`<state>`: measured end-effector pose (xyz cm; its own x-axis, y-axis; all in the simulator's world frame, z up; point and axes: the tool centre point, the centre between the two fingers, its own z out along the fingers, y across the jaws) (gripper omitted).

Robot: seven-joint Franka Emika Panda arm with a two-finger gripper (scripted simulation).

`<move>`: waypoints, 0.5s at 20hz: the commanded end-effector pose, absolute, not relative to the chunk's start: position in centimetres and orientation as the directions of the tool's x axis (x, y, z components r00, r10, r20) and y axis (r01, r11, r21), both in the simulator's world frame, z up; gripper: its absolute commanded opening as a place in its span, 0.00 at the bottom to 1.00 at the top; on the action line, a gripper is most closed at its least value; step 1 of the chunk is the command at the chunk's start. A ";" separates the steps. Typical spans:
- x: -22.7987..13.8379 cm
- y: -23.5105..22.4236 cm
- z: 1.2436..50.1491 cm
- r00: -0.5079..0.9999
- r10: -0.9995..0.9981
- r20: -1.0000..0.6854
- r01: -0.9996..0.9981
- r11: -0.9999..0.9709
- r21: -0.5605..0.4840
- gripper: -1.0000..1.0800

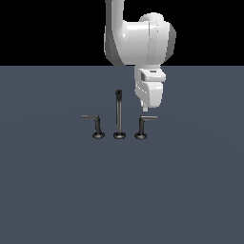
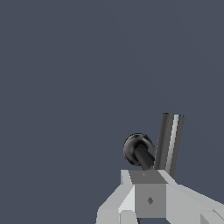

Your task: Turn on the faucet by rotating a designated handle.

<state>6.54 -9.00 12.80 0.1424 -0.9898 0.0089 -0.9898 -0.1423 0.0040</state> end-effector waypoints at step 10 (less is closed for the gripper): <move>8.3 -11.6 9.8 0.017 -1.000 0.001 -1.000 -0.017 0.000 0.00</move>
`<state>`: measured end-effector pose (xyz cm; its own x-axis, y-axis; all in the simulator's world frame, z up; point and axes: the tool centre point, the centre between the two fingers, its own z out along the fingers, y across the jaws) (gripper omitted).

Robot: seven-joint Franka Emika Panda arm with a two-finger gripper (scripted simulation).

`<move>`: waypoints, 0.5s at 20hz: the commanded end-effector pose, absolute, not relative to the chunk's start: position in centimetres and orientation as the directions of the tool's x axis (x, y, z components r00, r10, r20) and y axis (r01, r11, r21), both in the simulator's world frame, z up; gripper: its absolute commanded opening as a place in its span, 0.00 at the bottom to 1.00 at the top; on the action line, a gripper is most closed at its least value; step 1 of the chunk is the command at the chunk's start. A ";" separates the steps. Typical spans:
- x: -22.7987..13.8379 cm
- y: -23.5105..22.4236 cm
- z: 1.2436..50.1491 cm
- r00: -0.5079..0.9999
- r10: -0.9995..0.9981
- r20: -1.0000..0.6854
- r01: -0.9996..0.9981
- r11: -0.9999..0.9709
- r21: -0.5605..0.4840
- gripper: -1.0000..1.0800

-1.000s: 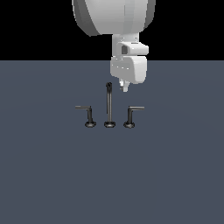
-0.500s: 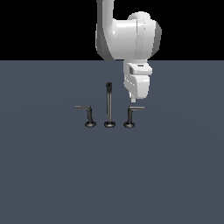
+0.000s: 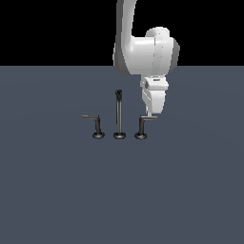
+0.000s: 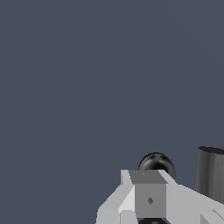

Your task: Turn on the faucet by rotating a designated handle.

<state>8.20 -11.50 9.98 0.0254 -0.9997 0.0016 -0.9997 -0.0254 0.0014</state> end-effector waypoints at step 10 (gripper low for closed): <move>7.2 -12.3 9.8 0.015 -1.000 0.000 -1.000 -0.015 0.000 0.00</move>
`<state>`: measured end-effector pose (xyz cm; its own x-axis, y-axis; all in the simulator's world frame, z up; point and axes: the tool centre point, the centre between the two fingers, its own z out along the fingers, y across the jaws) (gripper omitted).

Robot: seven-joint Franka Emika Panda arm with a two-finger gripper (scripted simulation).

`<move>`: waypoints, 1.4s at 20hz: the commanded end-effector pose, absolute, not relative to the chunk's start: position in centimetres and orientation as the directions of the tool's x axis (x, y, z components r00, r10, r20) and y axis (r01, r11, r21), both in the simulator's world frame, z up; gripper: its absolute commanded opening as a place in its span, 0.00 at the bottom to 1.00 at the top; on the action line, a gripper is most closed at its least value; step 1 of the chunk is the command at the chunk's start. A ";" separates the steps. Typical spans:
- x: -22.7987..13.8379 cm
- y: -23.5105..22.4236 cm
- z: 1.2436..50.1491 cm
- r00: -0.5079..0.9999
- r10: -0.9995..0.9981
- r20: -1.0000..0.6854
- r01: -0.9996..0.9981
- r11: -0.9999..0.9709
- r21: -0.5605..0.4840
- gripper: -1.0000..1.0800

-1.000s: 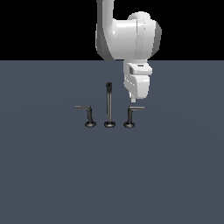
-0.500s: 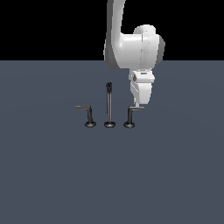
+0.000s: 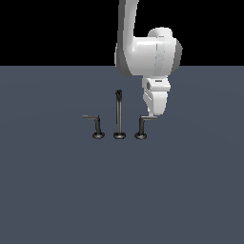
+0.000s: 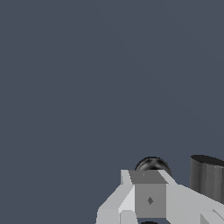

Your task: Turn on the faucet by rotating a designated handle.

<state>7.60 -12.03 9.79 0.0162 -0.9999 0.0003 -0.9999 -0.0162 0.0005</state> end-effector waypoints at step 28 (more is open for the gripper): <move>0.2 -12.3 9.8 0.015 -1.000 0.000 -1.000 -0.015 -0.001 0.00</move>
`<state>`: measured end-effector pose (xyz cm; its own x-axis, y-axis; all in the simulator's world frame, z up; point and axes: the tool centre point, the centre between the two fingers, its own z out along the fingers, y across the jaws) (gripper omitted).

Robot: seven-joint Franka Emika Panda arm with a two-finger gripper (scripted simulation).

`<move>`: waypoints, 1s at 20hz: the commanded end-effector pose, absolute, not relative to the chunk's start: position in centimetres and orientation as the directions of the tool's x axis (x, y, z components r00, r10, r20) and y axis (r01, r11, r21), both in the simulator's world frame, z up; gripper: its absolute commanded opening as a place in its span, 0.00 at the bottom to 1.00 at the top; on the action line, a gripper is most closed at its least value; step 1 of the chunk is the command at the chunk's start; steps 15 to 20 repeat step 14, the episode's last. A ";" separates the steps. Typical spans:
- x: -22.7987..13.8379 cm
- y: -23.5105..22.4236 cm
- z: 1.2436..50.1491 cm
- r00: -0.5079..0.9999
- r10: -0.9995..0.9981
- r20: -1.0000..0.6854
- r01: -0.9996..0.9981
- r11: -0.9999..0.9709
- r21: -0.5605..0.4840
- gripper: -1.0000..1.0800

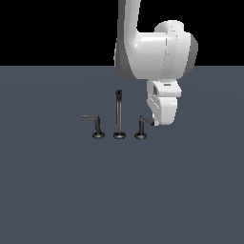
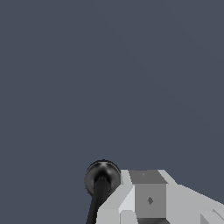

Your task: Turn on the faucet by rotating a designated handle.

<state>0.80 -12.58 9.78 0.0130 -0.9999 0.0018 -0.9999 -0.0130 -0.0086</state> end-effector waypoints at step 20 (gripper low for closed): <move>-2.1 -8.1 9.8 0.015 -1.000 0.000 -1.000 -0.015 0.000 0.00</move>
